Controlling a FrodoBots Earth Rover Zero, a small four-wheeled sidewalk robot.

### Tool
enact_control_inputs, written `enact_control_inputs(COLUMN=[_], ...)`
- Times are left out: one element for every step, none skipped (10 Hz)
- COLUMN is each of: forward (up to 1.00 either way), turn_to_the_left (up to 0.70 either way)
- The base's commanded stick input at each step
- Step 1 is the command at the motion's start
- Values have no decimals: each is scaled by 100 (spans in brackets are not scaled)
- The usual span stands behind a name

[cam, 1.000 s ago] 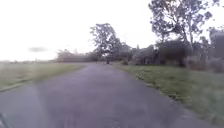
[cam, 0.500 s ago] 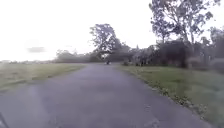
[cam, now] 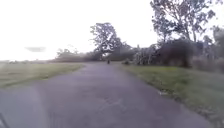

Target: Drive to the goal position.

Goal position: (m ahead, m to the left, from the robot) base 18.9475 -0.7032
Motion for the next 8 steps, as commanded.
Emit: enact_control_inputs(forward=[70,70,70,70,70,70,70,70], turn_to_the_left=[0,0,0,0,0,0,0,0])
